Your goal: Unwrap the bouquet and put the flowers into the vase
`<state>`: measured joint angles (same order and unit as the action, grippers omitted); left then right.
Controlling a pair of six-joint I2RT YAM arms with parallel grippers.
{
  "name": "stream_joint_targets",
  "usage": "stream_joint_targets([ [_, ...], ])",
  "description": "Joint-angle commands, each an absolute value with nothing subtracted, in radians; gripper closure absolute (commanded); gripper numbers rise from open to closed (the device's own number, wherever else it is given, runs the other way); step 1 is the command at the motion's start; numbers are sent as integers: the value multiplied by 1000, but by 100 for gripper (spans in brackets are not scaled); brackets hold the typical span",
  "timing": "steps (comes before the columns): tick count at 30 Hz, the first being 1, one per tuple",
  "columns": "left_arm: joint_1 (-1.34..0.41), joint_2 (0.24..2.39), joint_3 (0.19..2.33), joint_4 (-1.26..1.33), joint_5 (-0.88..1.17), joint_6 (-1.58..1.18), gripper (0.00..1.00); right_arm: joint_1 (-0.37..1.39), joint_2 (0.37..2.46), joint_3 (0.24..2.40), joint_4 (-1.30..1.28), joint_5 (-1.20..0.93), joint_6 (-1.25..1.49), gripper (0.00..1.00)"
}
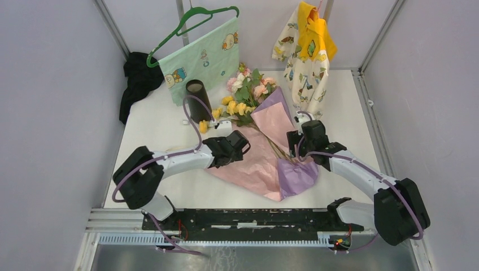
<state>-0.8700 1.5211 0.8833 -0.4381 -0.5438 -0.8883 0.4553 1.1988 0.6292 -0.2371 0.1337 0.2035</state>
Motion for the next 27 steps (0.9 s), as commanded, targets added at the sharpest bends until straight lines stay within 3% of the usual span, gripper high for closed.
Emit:
stream_joint_targets([
  [1, -884, 1602, 942, -403, -555, -894, 19, 369, 1204, 594, -128, 78, 205, 23],
  [11, -889, 1699, 945, -382, -540, -903, 19, 251, 1252, 544, -18, -111, 221, 23],
  [16, -890, 1724, 945, -384, -544, -908, 19, 224, 1268, 502, 74, -272, 266, 28],
  [21, -890, 1733, 944, -386, -549, -908, 19, 222, 1281, 500, 87, -297, 278, 48],
  [24, -890, 1735, 943, -389, -553, -911, 19, 222, 1263, 503, 75, -259, 276, 68],
  [27, -889, 1740, 942, -389, -555, -913, 19, 221, 1238, 514, 51, -228, 259, 83],
])
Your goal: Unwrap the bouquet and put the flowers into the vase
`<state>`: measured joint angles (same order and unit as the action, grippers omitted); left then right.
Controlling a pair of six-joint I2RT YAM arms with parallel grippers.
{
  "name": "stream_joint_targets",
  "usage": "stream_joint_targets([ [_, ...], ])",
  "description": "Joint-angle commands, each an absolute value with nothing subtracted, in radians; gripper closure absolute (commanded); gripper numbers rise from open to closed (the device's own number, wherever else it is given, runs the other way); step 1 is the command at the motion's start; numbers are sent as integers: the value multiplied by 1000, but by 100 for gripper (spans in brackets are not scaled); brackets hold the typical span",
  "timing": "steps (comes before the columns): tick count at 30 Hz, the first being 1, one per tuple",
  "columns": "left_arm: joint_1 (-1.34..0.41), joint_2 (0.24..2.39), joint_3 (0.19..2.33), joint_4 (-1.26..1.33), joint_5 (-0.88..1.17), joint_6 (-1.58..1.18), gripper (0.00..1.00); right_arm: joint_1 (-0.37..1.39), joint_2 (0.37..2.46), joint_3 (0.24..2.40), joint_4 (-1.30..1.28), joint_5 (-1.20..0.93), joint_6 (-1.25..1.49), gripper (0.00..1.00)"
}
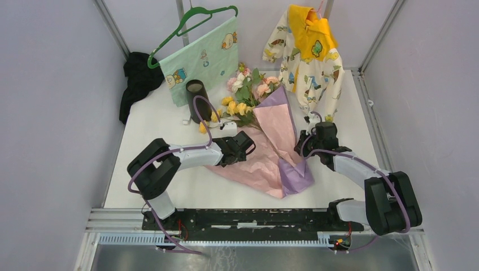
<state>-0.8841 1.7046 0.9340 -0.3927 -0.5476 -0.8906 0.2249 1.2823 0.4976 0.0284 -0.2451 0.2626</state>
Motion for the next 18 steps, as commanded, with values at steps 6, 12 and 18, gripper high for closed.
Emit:
stream_joint_targets([
  [6, -890, 1753, 943, -393, -557, -914, 19, 220, 1179, 537, 3, -156, 236, 100],
  [12, -889, 1756, 945, -400, -567, -916, 19, 208, 1096, 580, -97, 20, 206, 100],
  [18, -890, 1770, 950, -408, -571, -917, 19, 167, 1040, 663, -238, 277, 188, 100],
])
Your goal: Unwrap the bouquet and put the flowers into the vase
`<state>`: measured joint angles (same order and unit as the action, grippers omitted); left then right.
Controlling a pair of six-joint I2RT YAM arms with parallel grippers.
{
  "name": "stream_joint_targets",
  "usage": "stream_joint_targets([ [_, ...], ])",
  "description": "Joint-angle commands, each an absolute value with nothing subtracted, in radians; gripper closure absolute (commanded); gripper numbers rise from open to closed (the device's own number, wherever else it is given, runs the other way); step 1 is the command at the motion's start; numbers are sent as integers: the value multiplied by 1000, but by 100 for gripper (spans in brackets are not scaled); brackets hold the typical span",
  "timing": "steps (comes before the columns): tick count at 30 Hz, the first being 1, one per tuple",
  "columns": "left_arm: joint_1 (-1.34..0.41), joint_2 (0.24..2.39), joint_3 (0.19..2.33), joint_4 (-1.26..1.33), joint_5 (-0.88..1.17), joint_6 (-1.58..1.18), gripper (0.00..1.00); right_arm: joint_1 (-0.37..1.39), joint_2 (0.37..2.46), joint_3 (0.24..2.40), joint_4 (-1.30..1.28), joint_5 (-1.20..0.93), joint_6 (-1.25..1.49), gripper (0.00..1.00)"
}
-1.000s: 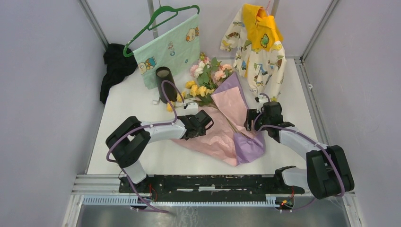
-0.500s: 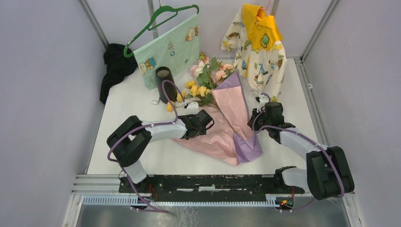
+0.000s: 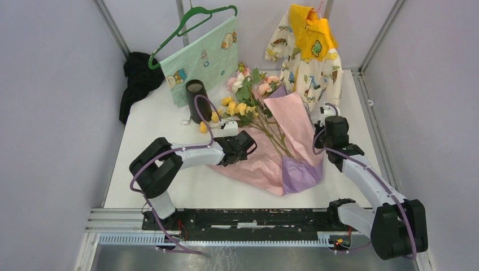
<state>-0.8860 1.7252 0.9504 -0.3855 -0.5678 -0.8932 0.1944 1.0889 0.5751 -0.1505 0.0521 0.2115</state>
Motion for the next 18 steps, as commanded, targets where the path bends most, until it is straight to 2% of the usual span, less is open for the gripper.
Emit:
stream_joint_targets([
  [1, -890, 1772, 950, -410, -572, -919, 19, 163, 1027, 679, -259, 332, 180, 100],
  [10, -890, 1766, 952, -421, -586, -906, 19, 134, 1021, 717, -392, 820, 209, 100],
  [15, -890, 1756, 936, -415, -603, -904, 19, 135, 1041, 745, -445, 890, 265, 100],
  [18, -889, 1758, 940, -400, -596, -895, 19, 139, 918, 745, -364, 732, 199, 97],
])
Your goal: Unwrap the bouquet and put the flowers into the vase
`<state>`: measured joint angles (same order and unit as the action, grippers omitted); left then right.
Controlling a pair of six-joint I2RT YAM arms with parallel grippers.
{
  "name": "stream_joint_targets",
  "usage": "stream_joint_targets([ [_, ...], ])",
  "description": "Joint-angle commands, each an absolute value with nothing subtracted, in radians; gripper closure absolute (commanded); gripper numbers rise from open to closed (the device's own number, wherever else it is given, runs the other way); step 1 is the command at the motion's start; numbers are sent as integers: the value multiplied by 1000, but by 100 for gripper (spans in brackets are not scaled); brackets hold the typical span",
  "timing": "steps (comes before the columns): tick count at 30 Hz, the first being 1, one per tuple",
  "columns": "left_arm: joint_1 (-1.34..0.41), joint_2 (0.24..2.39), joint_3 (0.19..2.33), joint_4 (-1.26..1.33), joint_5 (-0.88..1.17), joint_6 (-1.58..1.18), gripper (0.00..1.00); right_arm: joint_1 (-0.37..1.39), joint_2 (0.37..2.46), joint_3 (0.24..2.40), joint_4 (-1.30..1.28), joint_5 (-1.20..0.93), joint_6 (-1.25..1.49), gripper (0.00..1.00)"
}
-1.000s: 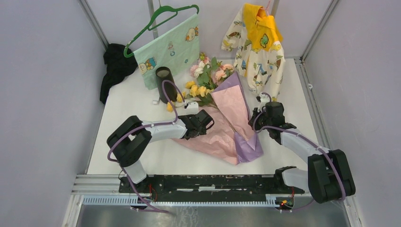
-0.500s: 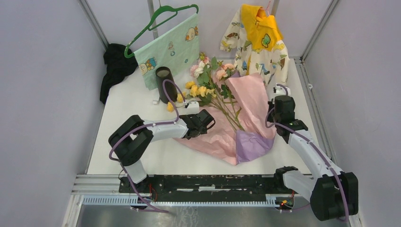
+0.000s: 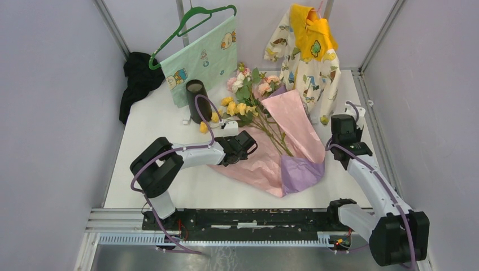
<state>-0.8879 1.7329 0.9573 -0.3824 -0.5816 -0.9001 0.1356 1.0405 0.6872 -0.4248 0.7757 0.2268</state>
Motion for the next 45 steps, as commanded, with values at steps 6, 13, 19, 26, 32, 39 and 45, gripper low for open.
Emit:
stream_joint_targets([
  [6, -889, 1786, 966, -401, -591, -892, 19, 170, 899, 814, -331, 154, 164, 56],
  [13, -890, 1761, 950, -410, -601, -904, 19, 396, 1022, 722, -254, 104, 204, 42],
  [19, -890, 1743, 942, -419, -614, -908, 19, 367, 1017, 635, -250, 259, 267, 27],
  [26, -890, 1749, 940, -419, -612, -910, 19, 215, 1002, 517, -188, 148, 294, 28],
  [32, -890, 1744, 935, -421, -619, -911, 19, 200, 1052, 479, -72, -31, 316, 33],
  [39, -888, 1737, 930, -425, -624, -914, 19, 178, 1099, 469, 28, -239, 364, 41],
  [45, -888, 1740, 930, -424, -624, -914, 19, 175, 1129, 449, 69, -324, 388, 58],
])
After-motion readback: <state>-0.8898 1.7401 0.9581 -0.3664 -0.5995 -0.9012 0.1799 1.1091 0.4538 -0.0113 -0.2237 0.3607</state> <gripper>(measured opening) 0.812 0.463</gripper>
